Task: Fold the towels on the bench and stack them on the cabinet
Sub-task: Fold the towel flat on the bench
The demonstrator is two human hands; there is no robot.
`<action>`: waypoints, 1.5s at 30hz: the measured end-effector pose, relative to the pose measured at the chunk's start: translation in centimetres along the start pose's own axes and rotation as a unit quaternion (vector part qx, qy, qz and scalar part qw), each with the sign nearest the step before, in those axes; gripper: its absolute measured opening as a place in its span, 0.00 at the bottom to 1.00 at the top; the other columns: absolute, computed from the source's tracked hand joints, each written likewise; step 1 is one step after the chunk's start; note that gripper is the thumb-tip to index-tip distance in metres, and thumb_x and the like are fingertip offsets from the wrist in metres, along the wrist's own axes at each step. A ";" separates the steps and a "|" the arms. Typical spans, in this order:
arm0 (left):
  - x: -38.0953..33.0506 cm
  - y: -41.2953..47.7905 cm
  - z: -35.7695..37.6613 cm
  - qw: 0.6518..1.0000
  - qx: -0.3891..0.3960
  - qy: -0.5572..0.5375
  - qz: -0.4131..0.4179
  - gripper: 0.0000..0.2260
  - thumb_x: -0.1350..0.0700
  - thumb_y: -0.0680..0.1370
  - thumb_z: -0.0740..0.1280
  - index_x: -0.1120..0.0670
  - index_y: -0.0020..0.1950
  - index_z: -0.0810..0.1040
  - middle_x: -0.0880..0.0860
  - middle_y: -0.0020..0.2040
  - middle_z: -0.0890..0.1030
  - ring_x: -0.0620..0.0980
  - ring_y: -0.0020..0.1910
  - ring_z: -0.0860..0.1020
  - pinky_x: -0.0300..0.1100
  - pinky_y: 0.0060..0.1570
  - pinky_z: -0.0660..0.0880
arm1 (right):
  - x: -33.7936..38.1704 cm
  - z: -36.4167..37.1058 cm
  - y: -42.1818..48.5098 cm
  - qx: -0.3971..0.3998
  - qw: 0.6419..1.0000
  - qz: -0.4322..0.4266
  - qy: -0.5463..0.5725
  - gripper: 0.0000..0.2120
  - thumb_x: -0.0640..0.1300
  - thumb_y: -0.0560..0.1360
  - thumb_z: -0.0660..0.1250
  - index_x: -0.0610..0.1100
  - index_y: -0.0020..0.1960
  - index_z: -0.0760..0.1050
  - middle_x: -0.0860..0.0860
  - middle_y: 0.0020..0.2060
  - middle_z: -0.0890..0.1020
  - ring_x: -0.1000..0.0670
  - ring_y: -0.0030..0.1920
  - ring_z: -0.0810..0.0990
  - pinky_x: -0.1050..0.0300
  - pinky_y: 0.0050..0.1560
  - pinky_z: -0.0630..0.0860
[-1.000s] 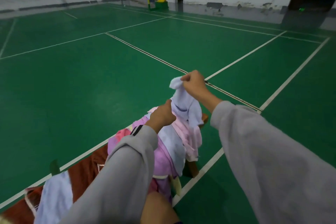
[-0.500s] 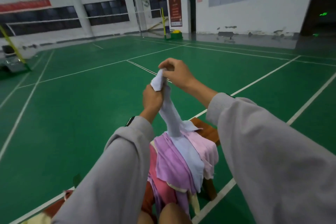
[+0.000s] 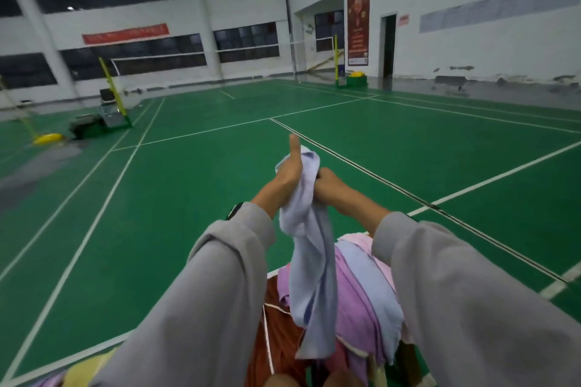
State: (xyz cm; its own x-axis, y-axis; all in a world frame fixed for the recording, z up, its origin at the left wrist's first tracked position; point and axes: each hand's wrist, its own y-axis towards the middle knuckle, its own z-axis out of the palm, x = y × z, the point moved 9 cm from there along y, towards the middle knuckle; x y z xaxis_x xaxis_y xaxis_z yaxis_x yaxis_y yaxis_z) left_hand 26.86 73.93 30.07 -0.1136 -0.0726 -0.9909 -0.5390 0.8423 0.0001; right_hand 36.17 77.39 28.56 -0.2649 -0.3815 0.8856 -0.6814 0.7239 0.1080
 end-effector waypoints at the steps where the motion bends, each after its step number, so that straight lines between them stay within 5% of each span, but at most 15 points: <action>1: 0.7 -0.3 0.0 0.999 0.037 0.030 -0.017 0.45 0.16 0.65 0.54 0.53 0.57 0.81 0.64 0.64 0.81 0.58 0.58 0.82 0.55 0.64 0.78 | 0.5 -0.5 0.5 -0.031 0.999 -0.001 0.006 0.11 0.42 0.82 0.62 0.37 0.55 0.80 0.44 0.45 0.82 0.45 0.46 0.79 0.54 0.46 0.76; 5: 1.1 -1.8 -1.3 0.990 0.134 0.033 -0.031 0.25 0.37 0.74 0.74 0.52 0.64 0.79 0.56 0.55 0.86 0.52 0.51 0.86 0.49 0.49 0.83 | 0.9 -1.3 1.3 -0.108 0.992 0.015 0.056 0.10 0.44 0.80 0.62 0.44 0.50 0.82 0.43 0.50 0.85 0.43 0.51 0.83 0.48 0.53 0.81; 8: 0.5 -1.5 -3.4 0.988 0.133 0.080 -0.001 0.20 0.48 0.80 0.71 0.65 0.60 0.79 0.60 0.53 0.85 0.52 0.44 0.85 0.44 0.43 0.82 | 0.2 -0.6 1.8 -0.121 0.983 0.049 0.131 0.07 0.47 0.79 0.65 0.46 0.45 0.78 0.44 0.49 0.85 0.42 0.52 0.83 0.46 0.54 0.81; 10: -0.5 -0.8 -5.7 0.989 0.052 0.134 0.029 0.18 0.49 0.84 0.66 0.66 0.56 0.79 0.62 0.52 0.84 0.54 0.42 0.83 0.49 0.41 0.83 | -0.4 0.2 2.1 -0.110 0.963 0.087 0.232 0.09 0.52 0.78 0.69 0.47 0.51 0.79 0.45 0.51 0.84 0.43 0.53 0.83 0.45 0.57 0.82; 15: -1.9 0.1 -9.4 0.993 -0.105 -0.044 0.030 0.24 0.39 0.83 0.62 0.60 0.46 0.80 0.58 0.45 0.83 0.54 0.41 0.81 0.50 0.45 0.82 | -0.3 5.3 0.8 0.138 0.883 0.091 0.440 0.36 0.69 0.79 0.61 0.39 0.70 0.76 0.36 0.57 0.83 0.37 0.55 0.83 0.37 0.64 0.77; 19: -0.3 -0.1 -8.3 0.977 -0.151 -0.153 0.000 0.23 0.39 0.82 0.63 0.59 0.48 0.81 0.56 0.36 0.81 0.53 0.33 0.79 0.43 0.35 0.78 | -0.3 9.3 -2.2 0.266 0.888 0.100 0.361 0.28 0.63 0.80 0.65 0.37 0.59 0.77 0.41 0.48 0.80 0.44 0.44 0.78 0.47 0.51 0.77; 22: -0.7 0.1 -6.4 0.963 -0.025 -0.262 0.052 0.37 0.29 0.74 0.62 0.59 0.67 0.75 0.62 0.52 0.84 0.55 0.46 0.86 0.46 0.44 0.82 | 1.9 6.1 -0.4 0.169 0.915 0.067 0.360 0.16 0.55 0.81 0.65 0.41 0.49 0.78 0.44 0.41 0.81 0.46 0.38 0.78 0.50 0.44 0.78; 25: 0.9 -0.2 -6.5 0.989 0.021 -0.125 0.074 0.40 0.27 0.74 0.62 0.50 0.78 0.64 0.66 0.68 0.77 0.68 0.62 0.79 0.60 0.58 0.80 | 4.1 3.6 1.3 0.113 0.907 0.044 0.403 0.17 0.49 0.78 0.71 0.39 0.61 0.77 0.37 0.51 0.85 0.40 0.46 0.84 0.39 0.60 0.80; 28: 4.9 -1.9 -4.4 0.989 0.122 -0.062 -0.049 0.42 0.23 0.75 0.51 0.56 0.70 0.75 0.61 0.62 0.83 0.62 0.62 0.81 0.57 0.61 0.79 | 2.6 3.3 2.8 0.045 0.955 0.070 0.285 0.36 0.38 0.76 0.74 0.50 0.76 0.57 0.34 0.61 0.80 0.38 0.52 0.85 0.38 0.58 0.82; 31: 5.1 -3.7 -3.0 0.974 0.199 -0.084 -0.076 0.41 0.25 0.76 0.50 0.56 0.70 0.76 0.60 0.60 0.83 0.59 0.61 0.81 0.55 0.61 0.79 | 2.3 3.1 2.6 -0.004 0.973 0.076 0.218 0.38 0.28 0.76 0.68 0.51 0.75 0.54 0.38 0.59 0.75 0.39 0.56 0.82 0.38 0.59 0.81; 35: 3.0 -0.6 -7.6 0.994 0.006 -0.112 -0.006 0.14 0.51 0.82 0.69 0.60 0.60 0.79 0.60 0.60 0.83 0.57 0.56 0.83 0.51 0.55 0.81 | 4.9 -0.5 4.2 -0.088 0.933 -0.014 0.350 0.36 0.24 0.75 0.64 0.51 0.73 0.58 0.41 0.58 0.76 0.41 0.56 0.81 0.44 0.55 0.83; 38: 4.0 1.1 -13.2 0.981 -0.148 -0.125 -0.027 0.14 0.48 0.81 0.69 0.57 0.59 0.79 0.57 0.57 0.84 0.59 0.56 0.82 0.55 0.61 0.79 | 2.1 -2.5 5.2 -0.177 0.911 -0.008 0.372 0.33 0.34 0.78 0.67 0.52 0.78 0.62 0.47 0.65 0.78 0.44 0.60 0.81 0.44 0.61 0.81; 40: 6.1 1.2 -14.2 0.981 -0.153 -0.064 -0.098 0.19 0.46 0.80 0.67 0.59 0.62 0.80 0.59 0.55 0.85 0.60 0.52 0.84 0.57 0.59 0.81 | -3.1 1.3 4.6 -0.072 0.938 0.137 0.309 0.27 0.55 0.82 0.65 0.45 0.77 0.67 0.44 0.64 0.80 0.43 0.61 0.81 0.43 0.64 0.79; 42: 6.3 -0.1 -12.3 0.987 -0.098 -0.061 -0.115 0.18 0.46 0.80 0.68 0.62 0.58 0.80 0.63 0.51 0.85 0.60 0.48 0.85 0.55 0.52 0.83 | -5.8 7.7 1.2 0.183 0.926 0.232 0.233 0.41 0.70 0.80 0.56 0.36 0.74 0.71 0.38 0.67 0.78 0.41 0.65 0.79 0.45 0.64 0.77; 45: 2.6 -1.5 -9.2 0.974 -0.001 -0.225 -0.042 0.21 0.45 0.82 0.67 0.63 0.61 0.77 0.63 0.50 0.86 0.59 0.48 0.86 0.51 0.46 0.83 | -1.7 7.1 1.5 0.211 0.893 0.148 0.368 0.29 0.48 0.82 0.64 0.33 0.77 0.66 0.36 0.65 0.79 0.41 0.57 0.82 0.46 0.61 0.79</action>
State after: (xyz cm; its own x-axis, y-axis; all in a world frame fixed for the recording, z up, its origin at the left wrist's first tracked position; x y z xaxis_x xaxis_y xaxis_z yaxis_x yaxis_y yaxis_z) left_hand 19.68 67.55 28.73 0.3070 0.1009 -0.9464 -0.5323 0.8425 -0.0829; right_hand 30.73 75.02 24.02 -0.0610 0.3853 0.9208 -0.8932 0.3907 -0.2227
